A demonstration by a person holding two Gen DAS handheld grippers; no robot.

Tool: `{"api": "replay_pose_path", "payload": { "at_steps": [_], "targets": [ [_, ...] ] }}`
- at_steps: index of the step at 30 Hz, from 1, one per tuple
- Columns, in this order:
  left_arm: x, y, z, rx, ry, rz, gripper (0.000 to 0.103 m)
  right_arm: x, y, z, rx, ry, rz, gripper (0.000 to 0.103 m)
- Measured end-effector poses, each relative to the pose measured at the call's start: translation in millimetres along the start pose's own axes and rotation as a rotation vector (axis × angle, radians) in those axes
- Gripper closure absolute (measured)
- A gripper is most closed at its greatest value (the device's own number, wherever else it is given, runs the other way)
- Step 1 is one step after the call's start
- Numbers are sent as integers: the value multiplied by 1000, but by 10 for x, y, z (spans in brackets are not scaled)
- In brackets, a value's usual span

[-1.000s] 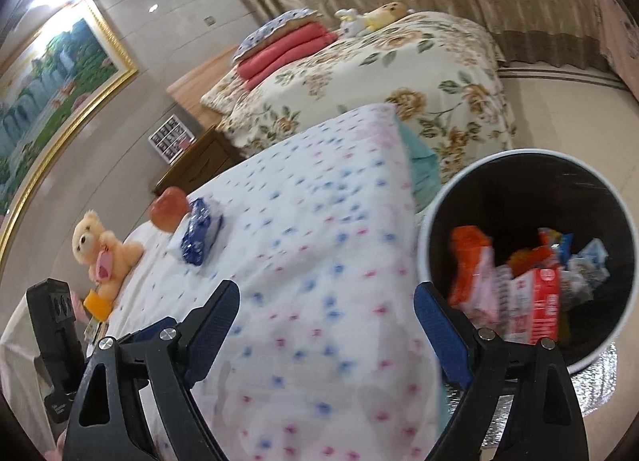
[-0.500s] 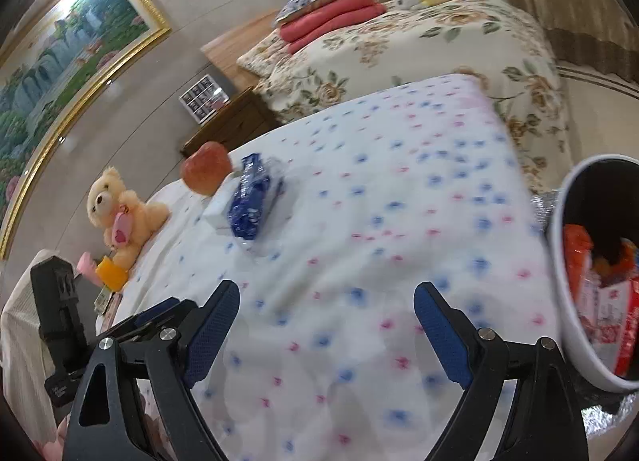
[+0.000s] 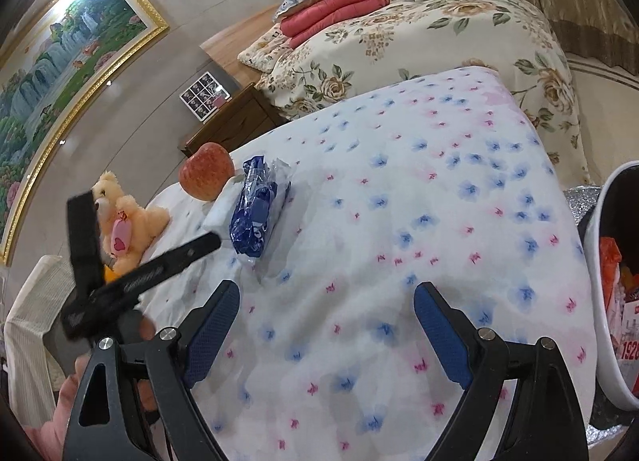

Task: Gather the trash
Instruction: 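Move both tools back to the bed toward the blue bag and foam block, then grasp the clear-blue plastic bag with the right tool while the left tool grasps the white foam block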

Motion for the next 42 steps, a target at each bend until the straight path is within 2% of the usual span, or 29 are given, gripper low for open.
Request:
{"api": "replay_pose_path", "payload": {
  "at_steps": [3,4,5,10,14,19,25,32,33,35,42],
  "targets": [
    [69,98,5,3,20,0,36,37,63,12,1,5,3,13],
    [77,119,17,-5,24,-3,52,50,85,20,0,7,3,13],
    [75,140,37,-24,20,8,59,57,96,26,1,8,2,13],
    [-1,-44,126,-41,15,-6,58,114,180,137,12,-2,-2,13],
    [-257,-333,241,-60,-19,0,58,153,283,313,30,-35,0,13],
    [-498,-476,257,-55,-22,-11,56,209,494,563,36,-64,-8,15],
    [-500,-450,246,-25,-17,-18,49,240,744,702,4,-88,3,28],
    [-506,-418,270,-14,-13,-4,39,331,822,648,15,-23,-13,36],
    [-507,-409,253,-6,-4,0,38,331,819,638,18,-18,-16,39],
    [-513,-391,221,19,9,3,38,309,813,619,37,-12,-10,62],
    [-499,-374,213,77,9,6,38,155,546,524,59,-20,-15,65]
  ]
}}
Point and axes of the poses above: each gripper's, at about its wrist camera, not at the fingertips, and y roughly the way its jaws point, z to its left, x to its top, the point moved 3 cm from there along y, roughly the way its jaws point, and after that the axes turned 10 degrees about -x, right-handed, at the moved point
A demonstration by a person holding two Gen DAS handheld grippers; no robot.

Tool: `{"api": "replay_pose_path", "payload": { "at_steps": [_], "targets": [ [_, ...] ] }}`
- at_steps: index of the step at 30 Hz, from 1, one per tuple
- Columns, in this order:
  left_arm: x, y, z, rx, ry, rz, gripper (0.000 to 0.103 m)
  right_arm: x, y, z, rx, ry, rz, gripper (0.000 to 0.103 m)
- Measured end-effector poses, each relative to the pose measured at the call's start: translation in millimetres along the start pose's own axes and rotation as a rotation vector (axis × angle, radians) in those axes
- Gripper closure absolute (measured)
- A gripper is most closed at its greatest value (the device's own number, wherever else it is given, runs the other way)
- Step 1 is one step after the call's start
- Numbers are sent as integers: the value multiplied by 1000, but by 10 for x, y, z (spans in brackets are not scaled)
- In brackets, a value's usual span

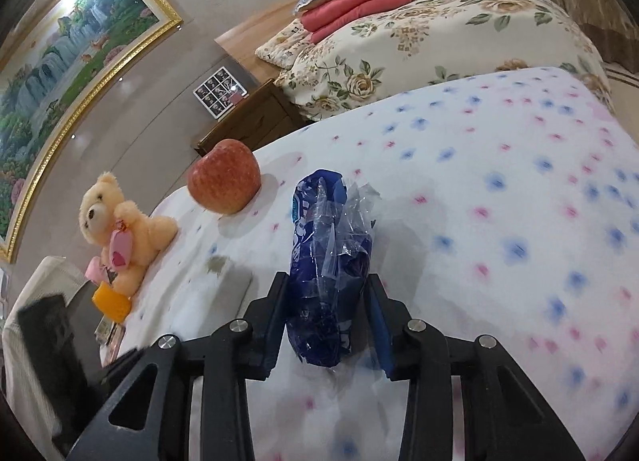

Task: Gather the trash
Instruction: 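Grasp the clear-blue plastic bag with the right tool while the left tool grasps the white foam block, then carry the plastic bag and white foam block over the bin with both tools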

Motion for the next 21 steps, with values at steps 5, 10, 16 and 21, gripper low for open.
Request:
{"api": "replay_pose_path", "payload": {
  "at_steps": [5,10,16,21],
  "targets": [
    [53,50,-84,9,11,-10,53,-131,-382,-189,-9,8,-31,65],
    [14,-13,-242,-19,14,-30,58,-253,-700,-454,-42,18,-51,65],
    [-158,-79,-804,-130,65,-18,58,-335,-922,-735,-87,39,-64,65],
    [-290,-104,-1241,-213,117,6,58,-374,-1106,-896,-111,55,-85,65]
  ]
}}
Point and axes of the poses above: each gripper's, at about its wrist camera, not at the fingertips, and y roughly the way its jaws point, z to its left, x to its top, the point moved 3 cm from there along y, roughly the way its jaws point, and after that the axes turned 10 degrees about -x, right-handed, at the moved point
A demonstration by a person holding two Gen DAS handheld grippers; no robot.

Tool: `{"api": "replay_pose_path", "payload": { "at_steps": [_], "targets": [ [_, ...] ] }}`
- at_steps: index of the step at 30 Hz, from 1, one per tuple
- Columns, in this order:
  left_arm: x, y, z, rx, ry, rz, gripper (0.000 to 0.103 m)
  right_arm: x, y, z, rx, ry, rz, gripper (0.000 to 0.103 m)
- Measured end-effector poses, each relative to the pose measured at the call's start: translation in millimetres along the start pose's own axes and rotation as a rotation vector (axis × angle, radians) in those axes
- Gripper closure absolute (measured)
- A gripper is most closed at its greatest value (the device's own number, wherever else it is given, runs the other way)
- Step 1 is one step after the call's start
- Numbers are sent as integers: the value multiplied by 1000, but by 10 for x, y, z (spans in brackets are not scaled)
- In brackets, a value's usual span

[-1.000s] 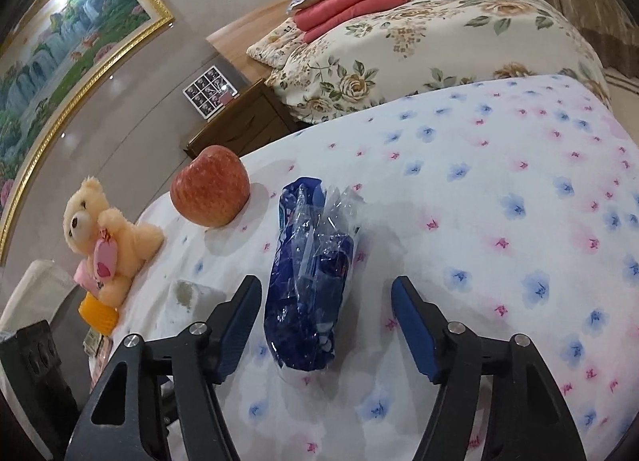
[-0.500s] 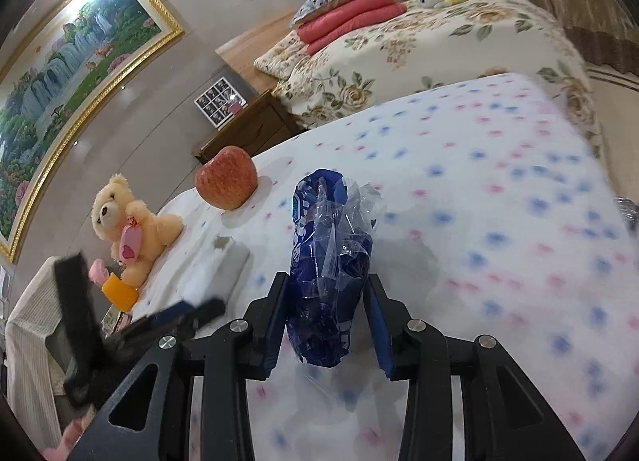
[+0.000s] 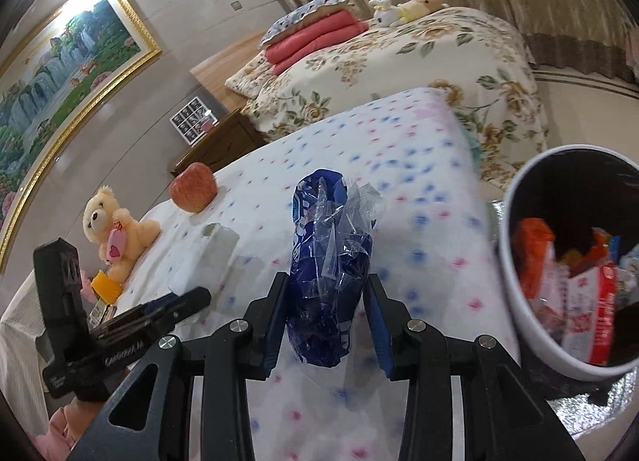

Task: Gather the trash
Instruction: 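Carry the plastic bag and white foam block over the bin with both tools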

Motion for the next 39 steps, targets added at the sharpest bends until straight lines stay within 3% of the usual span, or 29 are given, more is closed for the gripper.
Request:
{"api": "replay_pose_path", "payload": {
  "at_steps": [14,39],
  "targets": [
    [-101,75,-592,-92,54,31,58,-81,-297,-359,-43,38,-38,65],
    [-89,240,-1200,-152,177,64,58,-154,-620,-840,-92,127,-84,65]
  ]
}}
Point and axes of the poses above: each gripper's, at about its wrist camera, not at the fingertips, and y roughly the way its jaws point, z to its left, x to its top, the point moved 3 cm from there along y, roughly the way its jaws point, and after that the axes turned 10 degrees about -x, right-handed, at the moved point
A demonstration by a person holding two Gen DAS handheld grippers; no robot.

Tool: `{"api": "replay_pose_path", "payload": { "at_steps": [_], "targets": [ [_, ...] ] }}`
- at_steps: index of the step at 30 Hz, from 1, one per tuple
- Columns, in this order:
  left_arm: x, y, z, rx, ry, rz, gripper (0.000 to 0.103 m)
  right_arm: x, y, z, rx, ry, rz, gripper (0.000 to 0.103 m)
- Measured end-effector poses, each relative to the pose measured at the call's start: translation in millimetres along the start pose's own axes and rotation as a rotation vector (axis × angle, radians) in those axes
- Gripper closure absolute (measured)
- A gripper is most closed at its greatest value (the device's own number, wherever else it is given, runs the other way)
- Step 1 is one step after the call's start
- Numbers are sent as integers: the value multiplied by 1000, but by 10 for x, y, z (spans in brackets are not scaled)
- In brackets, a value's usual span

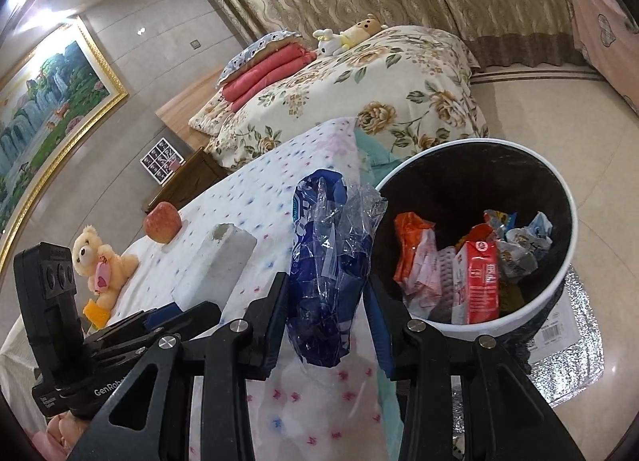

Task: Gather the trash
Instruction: 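Carry the plastic bag and white foam block over the bin with both tools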

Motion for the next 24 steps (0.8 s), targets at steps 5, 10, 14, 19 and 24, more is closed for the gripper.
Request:
{"api": "replay_pose_path", "payload": {
  "at_steps": [5,10,14,19,24],
  "targets": [
    [25,46,-83,-10,16,4,58,13,-31,-112,-16,15,-7,65],
    [46,96,-162,-19,33,12,58,17,-47,-202,-30,28,-11,65],
    [74,128,-204,-28,43,15,58,26,-49,-264,-39,37,-12,65],
    [122,182,-300,-37,64,18,58,49,-77,-331,-47,47,-18,65],
    [161,249,-395,-46,83,25,58,63,-99,-413,-58,60,-24,65]
  ]
}}
Point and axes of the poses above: each gripper's, at about its wrist camera, not at the fingertips, and y roughly the way its jaws point, z to its left, x to its top, the point moved 3 cm from there along y, roughly the way its jaws point, and after that the axes turned 10 degrees about -x, right-handed, at the moved point
